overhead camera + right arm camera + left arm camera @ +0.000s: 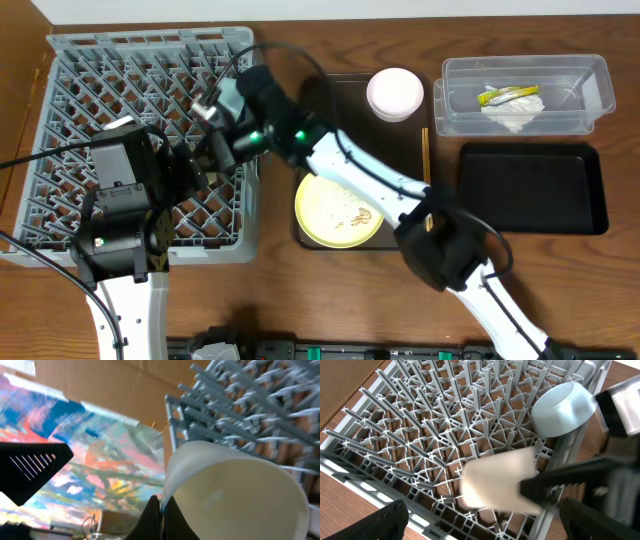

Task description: Sort waste into correct bins and load items into the dishwasher

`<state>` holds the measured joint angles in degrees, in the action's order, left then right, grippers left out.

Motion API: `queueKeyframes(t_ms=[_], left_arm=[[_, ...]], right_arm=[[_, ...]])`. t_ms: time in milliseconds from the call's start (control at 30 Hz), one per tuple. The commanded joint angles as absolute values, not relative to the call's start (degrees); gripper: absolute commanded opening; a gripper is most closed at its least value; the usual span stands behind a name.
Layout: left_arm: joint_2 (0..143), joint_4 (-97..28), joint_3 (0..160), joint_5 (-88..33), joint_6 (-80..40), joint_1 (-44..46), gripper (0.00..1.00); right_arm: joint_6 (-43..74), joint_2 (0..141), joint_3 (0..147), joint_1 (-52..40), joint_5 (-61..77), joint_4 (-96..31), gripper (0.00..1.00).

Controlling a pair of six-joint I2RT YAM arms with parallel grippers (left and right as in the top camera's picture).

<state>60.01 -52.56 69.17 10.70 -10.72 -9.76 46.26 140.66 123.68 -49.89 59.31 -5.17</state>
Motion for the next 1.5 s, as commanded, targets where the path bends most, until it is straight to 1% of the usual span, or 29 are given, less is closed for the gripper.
queueKeyframes(t_ms=[0, 167, 300, 467, 567, 1000, 1100, 1267, 1467], left_arm=[[60.12, -52.69, 70.52, 11.00, -11.27, -9.96, 0.98], [60.12, -52.69, 70.52, 11.00, -11.27, -9.96, 0.98], [60.12, -52.69, 70.52, 11.00, -11.27, -9.96, 0.98], [60.12, -52.69, 70.52, 11.00, -11.27, -9.96, 0.98], [60.12, -52.69, 70.52, 11.00, -11.27, -9.96, 0.98], [60.12, -52.69, 70.52, 11.00, -11.27, -9.96, 0.98], [60.12, -52.69, 70.52, 11.00, -11.27, -9.96, 0.98], [60.12, -52.69, 70.52, 11.00, -11.27, -9.96, 0.98], [60.12, -52.69, 70.52, 11.00, -11.27, -9.96, 0.98]], right_arm=[[47.37, 141.53, 123.92, -52.34, 59.51, -4.01, 0.01], [51.77, 143.76, 123.92, -54.46, 57.78, 2.09, 0.01], [56.77, 146.91, 123.92, -55.48, 58.59, 12.12, 0.01], [67.11, 150.23, 123.92, -56.18, 61.84, 23.99, 0.01], [69.43, 151.04, 123.92, -57.10, 63.35, 28.14, 0.01], [69.76, 151.11, 123.92, -62.57, 61.98, 28.25, 0.01], [68.95, 151.13, 123.92, -62.63, 61.30, 28.10, 0.01], [66.94, 151.22, 123.92, -61.41, 60.16, 24.38, 0.01], [67.02, 151.74, 123.92, -59.46, 59.35, 23.73, 0.01]])
